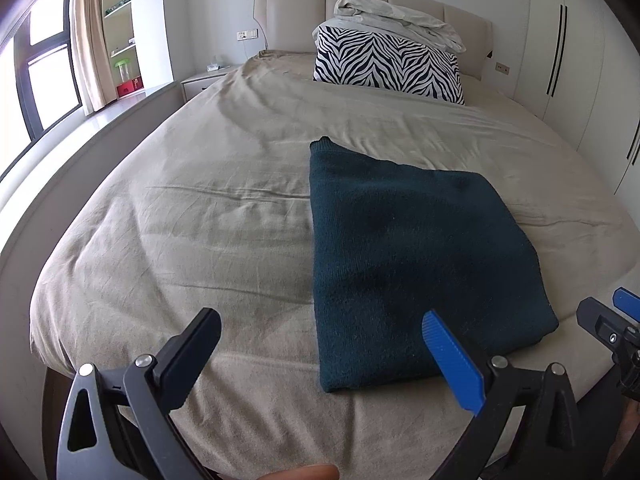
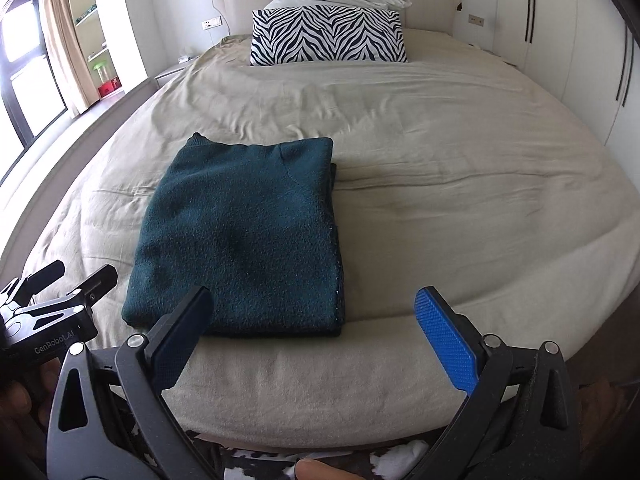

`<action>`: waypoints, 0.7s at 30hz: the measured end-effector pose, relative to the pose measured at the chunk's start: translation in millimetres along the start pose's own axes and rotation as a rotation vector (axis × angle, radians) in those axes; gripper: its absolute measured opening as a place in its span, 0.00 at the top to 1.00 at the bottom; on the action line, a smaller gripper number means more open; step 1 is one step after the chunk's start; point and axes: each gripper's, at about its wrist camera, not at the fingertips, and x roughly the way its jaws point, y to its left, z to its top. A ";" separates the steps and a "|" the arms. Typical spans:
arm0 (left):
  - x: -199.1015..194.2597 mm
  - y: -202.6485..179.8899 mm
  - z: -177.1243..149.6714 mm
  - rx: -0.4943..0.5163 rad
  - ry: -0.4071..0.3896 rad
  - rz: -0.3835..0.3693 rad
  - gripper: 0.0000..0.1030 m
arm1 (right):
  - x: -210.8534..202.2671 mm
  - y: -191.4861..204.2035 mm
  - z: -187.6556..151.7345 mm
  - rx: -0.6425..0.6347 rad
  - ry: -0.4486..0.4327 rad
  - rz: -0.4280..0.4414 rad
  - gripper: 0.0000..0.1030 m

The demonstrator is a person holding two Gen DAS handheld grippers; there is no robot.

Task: Fold small clothes

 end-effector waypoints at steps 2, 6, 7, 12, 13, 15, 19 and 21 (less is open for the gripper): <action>1.0 0.0 -0.4 0.000 0.004 -0.002 0.00 | 1.4 1.8 -0.4 -0.005 0.001 -0.002 0.00; 3.2 0.0 -1.4 0.001 0.010 -0.001 0.00 | 2.7 5.1 -0.6 -0.009 0.004 -0.001 0.00; 4.0 0.0 -1.6 0.001 0.012 -0.001 0.00 | 3.5 5.9 -0.7 -0.010 0.005 -0.001 0.00; 6.9 1.2 -1.9 -0.002 0.019 0.000 0.00 | 3.8 8.8 -0.4 -0.012 0.009 0.001 0.00; 7.6 1.3 -1.9 -0.003 0.020 -0.001 0.00 | 4.0 9.2 -0.1 -0.013 0.011 0.002 0.00; 9.2 1.8 -1.9 -0.004 0.024 -0.002 0.00 | 4.4 11.0 -1.4 -0.016 0.012 0.005 0.00; 10.7 1.8 -3.5 -0.005 0.029 -0.004 0.00 | 5.3 13.7 -2.2 -0.023 0.014 0.009 0.00; 10.3 1.4 -4.4 -0.004 0.030 -0.004 0.00 | 5.7 14.8 -2.3 -0.025 0.016 0.010 0.00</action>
